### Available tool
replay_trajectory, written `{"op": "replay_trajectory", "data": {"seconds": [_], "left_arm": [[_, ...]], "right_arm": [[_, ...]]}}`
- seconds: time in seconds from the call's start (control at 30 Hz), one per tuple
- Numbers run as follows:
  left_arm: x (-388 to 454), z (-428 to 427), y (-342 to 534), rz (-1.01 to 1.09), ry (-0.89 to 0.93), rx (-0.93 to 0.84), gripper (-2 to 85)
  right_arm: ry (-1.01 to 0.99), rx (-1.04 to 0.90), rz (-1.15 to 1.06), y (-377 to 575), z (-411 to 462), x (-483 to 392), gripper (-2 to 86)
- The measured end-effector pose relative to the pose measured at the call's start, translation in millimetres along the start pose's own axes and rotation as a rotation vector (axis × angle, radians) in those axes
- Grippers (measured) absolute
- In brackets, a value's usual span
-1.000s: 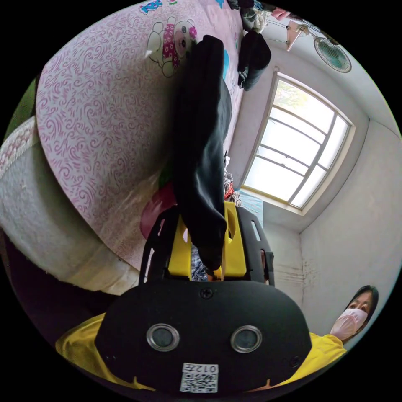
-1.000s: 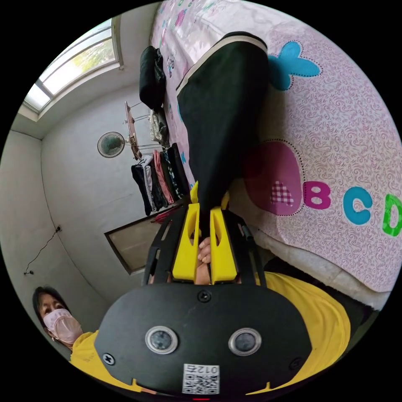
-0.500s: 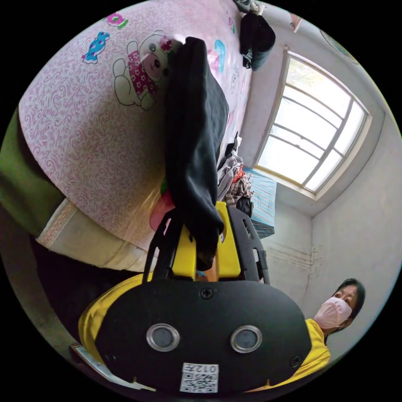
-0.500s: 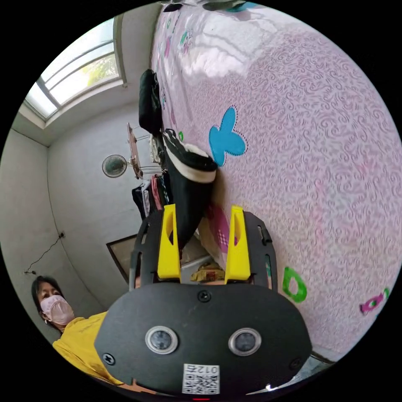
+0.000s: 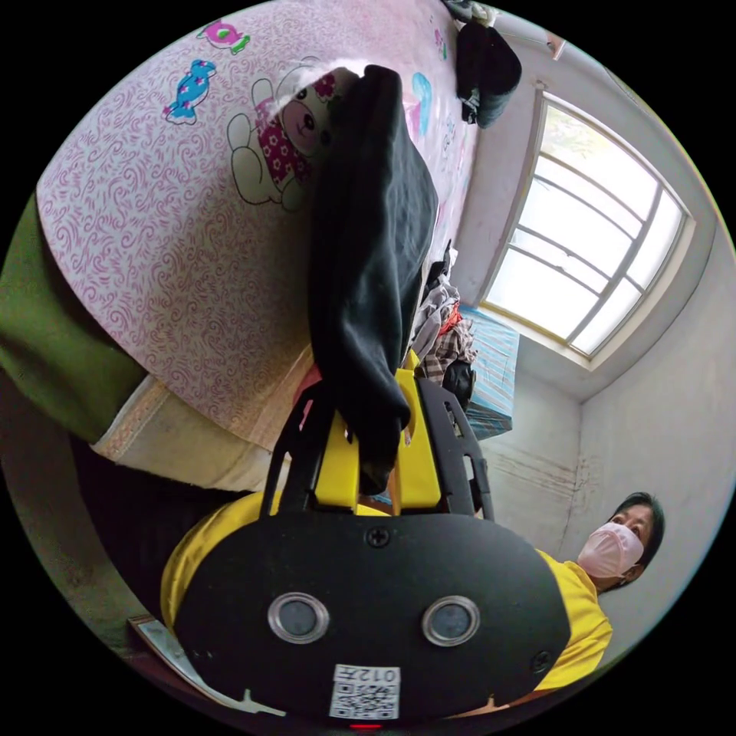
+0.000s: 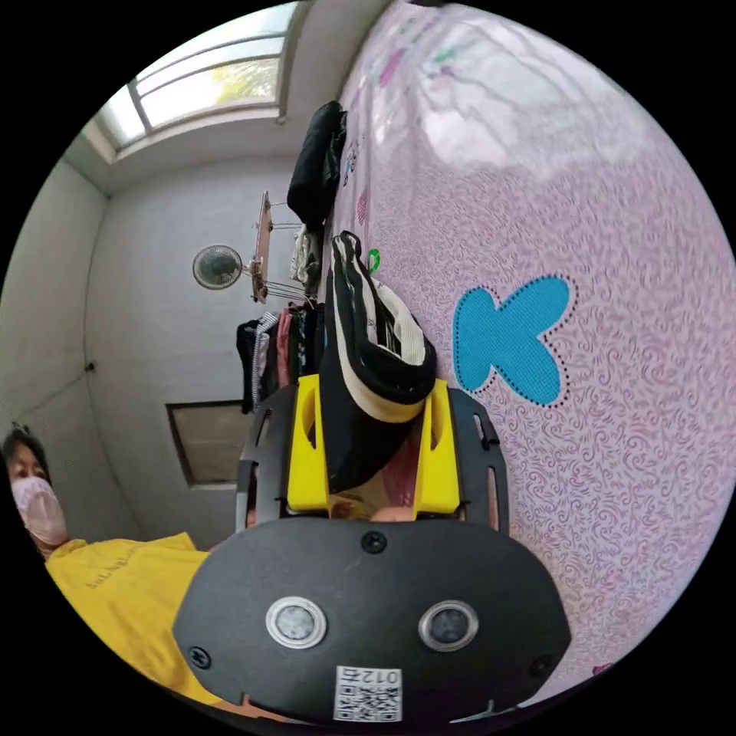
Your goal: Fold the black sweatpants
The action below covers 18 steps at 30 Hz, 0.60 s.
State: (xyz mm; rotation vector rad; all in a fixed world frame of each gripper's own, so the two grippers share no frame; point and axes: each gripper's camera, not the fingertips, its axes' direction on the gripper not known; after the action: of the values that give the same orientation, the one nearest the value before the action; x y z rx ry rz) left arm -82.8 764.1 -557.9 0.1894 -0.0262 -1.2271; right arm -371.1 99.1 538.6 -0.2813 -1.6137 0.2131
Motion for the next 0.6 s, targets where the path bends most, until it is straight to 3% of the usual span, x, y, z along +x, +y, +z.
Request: {"op": "replay_trajectory", "data": {"seconds": [0.13,0.33,0.6], "left_arm": [[-1,4,-12,-0.002,0.005,0.005,10.1],[2,7,-29,0.014,-0.015,0.03,10.0],[63,-16,-54,0.145,0.055,0.105,9.8]], "right_arm": [[-0.119,0.049,0.127,9,13,35,15.8],[-0.118,0.036,0.169,21,27,49,12.2],[-0.27,0.048,-0.007,26,28,-12,9.7]]}}
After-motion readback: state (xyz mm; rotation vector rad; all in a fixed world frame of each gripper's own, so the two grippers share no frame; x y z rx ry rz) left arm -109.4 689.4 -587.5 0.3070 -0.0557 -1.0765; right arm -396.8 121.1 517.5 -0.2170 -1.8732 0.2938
